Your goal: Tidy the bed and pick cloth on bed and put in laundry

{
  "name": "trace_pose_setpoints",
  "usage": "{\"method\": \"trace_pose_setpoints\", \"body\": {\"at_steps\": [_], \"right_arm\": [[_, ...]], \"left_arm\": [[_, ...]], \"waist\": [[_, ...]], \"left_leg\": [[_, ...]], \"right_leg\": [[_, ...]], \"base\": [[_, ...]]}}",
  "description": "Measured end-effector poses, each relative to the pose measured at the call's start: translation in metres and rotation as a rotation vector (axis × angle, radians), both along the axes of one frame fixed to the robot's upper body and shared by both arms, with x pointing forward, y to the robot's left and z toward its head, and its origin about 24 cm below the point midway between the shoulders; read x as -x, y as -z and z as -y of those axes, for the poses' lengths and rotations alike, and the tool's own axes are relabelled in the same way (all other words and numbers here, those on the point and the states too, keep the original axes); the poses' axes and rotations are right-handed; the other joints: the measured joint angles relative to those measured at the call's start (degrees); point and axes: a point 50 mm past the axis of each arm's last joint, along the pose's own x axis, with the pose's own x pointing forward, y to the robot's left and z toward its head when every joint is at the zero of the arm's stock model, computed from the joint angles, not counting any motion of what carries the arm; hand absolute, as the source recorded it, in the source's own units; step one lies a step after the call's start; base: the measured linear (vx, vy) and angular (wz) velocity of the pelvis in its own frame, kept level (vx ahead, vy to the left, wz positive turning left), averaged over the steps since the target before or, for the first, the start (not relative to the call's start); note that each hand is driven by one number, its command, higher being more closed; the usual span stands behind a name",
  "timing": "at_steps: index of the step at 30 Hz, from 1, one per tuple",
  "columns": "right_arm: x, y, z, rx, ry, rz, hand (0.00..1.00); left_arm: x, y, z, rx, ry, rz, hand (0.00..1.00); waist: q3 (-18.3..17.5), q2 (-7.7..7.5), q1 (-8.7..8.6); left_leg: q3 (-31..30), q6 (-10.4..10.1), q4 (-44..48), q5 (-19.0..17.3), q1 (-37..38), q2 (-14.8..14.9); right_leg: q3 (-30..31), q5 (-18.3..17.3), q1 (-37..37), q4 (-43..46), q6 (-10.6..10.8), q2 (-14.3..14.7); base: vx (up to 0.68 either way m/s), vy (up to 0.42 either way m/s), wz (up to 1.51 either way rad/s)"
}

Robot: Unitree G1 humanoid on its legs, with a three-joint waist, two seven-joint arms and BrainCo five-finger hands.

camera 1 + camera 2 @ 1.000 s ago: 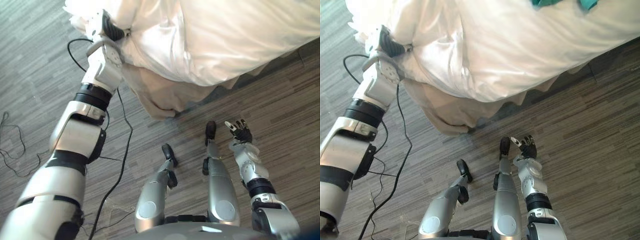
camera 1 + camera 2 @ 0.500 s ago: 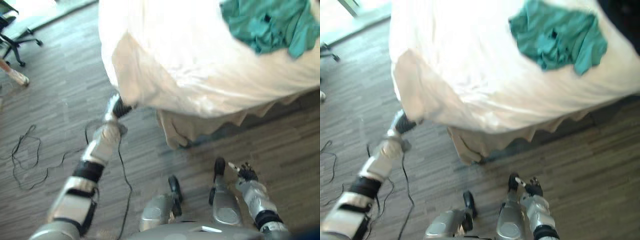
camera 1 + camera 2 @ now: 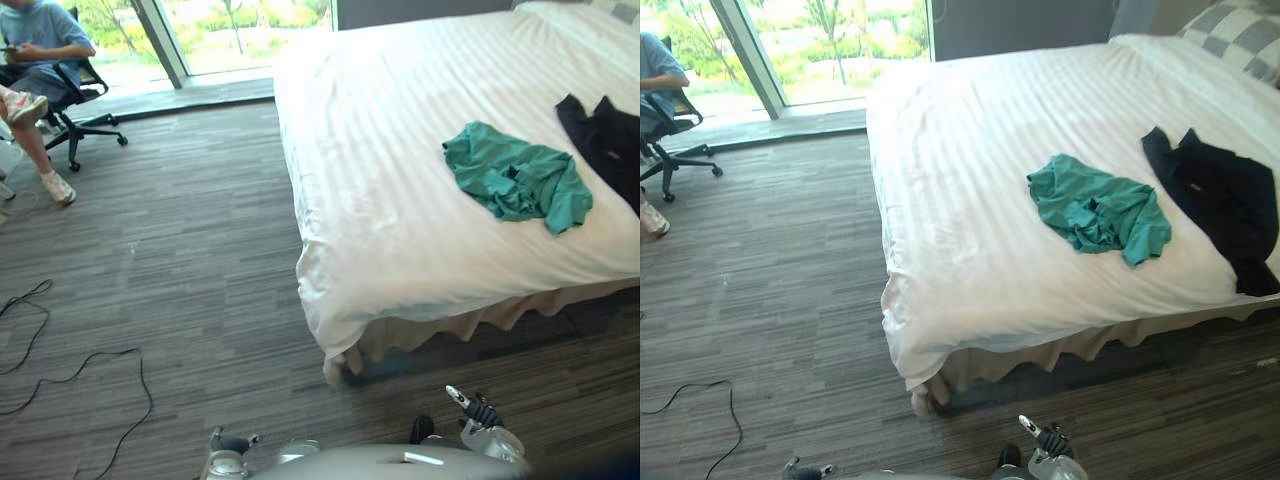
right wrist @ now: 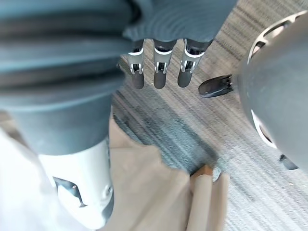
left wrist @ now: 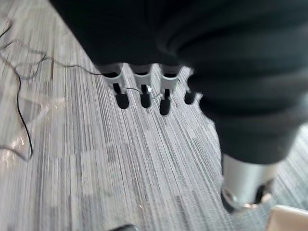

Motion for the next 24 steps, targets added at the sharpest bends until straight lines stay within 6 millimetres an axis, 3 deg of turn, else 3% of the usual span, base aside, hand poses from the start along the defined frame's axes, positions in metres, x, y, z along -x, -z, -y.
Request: {"method": "trace_pose_setpoints", "body": {"at_steps": [4, 7, 9, 10, 11, 13, 16, 18, 20, 22, 24], "right_arm": [[-0.005, -0.004, 0.005, 0.019, 0.036, 0.040, 0.00], [-0.033, -0.022, 0.013, 0.081, 0.046, 0.177, 0.00], [-0.067, -0.047, 0.023, 0.139, 0.058, 0.338, 0.00], [-0.073, -0.053, 0.026, 0.151, 0.061, 0.378, 0.00], [-0.076, -0.067, 0.035, 0.250, 0.049, 0.500, 1.00], [-0.084, -0.076, 0.041, 0.183, -0.027, 0.569, 1.00], [-0.080, -0.086, 0.025, 0.139, -0.244, 0.685, 1.00], [-0.088, -0.116, -0.005, 0.176, -0.469, 0.904, 1.00], [-0.111, -0.179, -0.049, 0.172, -0.790, 1.267, 1.00], [-0.129, -0.216, -0.088, 0.110, -1.044, 1.421, 1.00], [-0.138, -0.219, -0.115, 0.013, -1.205, 1.378, 1.00]], "left_arm": [[-0.014, -0.003, 0.011, 0.146, -0.105, 0.207, 0.00], [-0.031, -0.009, 0.016, 0.241, -0.118, 0.329, 0.00], [-0.041, -0.014, 0.022, 0.287, -0.062, 0.380, 0.00], [-0.042, -0.015, 0.022, 0.294, -0.056, 0.386, 0.00], [-0.045, -0.016, 0.025, 0.306, -0.034, 0.397, 0.00], [-0.043, -0.016, 0.029, 0.314, 0.011, 0.383, 0.00], [-0.035, -0.014, 0.041, 0.359, 0.107, 0.337, 0.00], [-0.033, -0.014, 0.042, 0.359, 0.128, 0.328, 0.00], [-0.034, -0.015, 0.040, 0.354, 0.139, 0.328, 0.00], [-0.035, -0.016, 0.036, 0.340, 0.127, 0.338, 0.00], [-0.038, -0.019, 0.033, 0.319, 0.142, 0.357, 0.00]], "waist": [[-0.5, -0.01, -0.01], [-0.6, -0.20, -0.10], [-0.5, -0.71, -0.04], [-0.6, -0.80, -0.07], [-0.7, -1.06, 0.18], [-1.1, -1.33, 0.04], [-1.2, -1.83, -0.12], [-0.9, -2.04, -0.55], [-0.9, -2.37, -0.47], [-0.6, -3.11, 0.58], [-0.3, -3.54, 2.37]], "left_leg": [[0.0, -0.1, 0.0, 0.1, 0.1, 0.2], [-0.3, -0.4, 0.0, 0.0, -0.1, 0.3], [-0.4, -0.2, 0.1, 0.0, -0.7, 0.3], [-0.5, -0.2, 0.1, -0.1, -0.8, 0.3], [-0.6, -0.2, 0.1, -0.1, -1.1, 0.3], [-0.7, -0.2, 0.1, -0.1, -1.3, 0.2], [-1.0, 0.0, 0.4, 0.1, -1.2, 0.3], [-1.0, 0.1, 0.4, 0.0, -1.3, 0.1], [-2.0, 0.3, 0.4, -0.3, -1.0, -0.2], [-2.9, 0.6, 0.5, -0.5, -1.1, -0.6], [-3.9, 0.7, 0.9, -0.5, -1.1, -0.7]], "right_leg": [[0.0, -0.3, 0.2, 0.0, 0.0, 0.0], [0.0, -0.4, 0.0, 0.0, -0.1, 0.1], [0.0, -0.3, -0.6, 0.0, -0.1, 0.4], [0.1, -0.4, -0.7, 0.0, -0.1, 0.4], [0.1, -0.5, -1.2, 0.0, -0.2, 0.5], [0.2, -0.5, -1.4, 0.0, -0.3, 0.6], [0.5, -0.3, -1.1, 0.0, -0.5, 0.9], [0.8, -0.3, -1.4, 0.1, -0.5, 0.9], [1.3, -0.2, -1.3, 0.1, -0.4, 0.7], [1.2, -0.1, -1.0, 0.0, -0.2, 0.4], [0.3, -0.1, -0.3, 0.0, -0.2, 0.1]], "base": [[-0.04, -0.002, -0.02], [0.00, 0.000, 0.00], [0.00, 0.000, 0.00], [0.01, 0.008, 0.04], [0.05, 0.029, 0.05], [0.07, 0.037, 0.05], [0.13, 0.040, 0.01], [0.08, 0.030, -0.16], [0.02, 0.032, -0.15], [-0.01, 0.042, 0.13], [-0.02, 0.015, 0.25]]}}
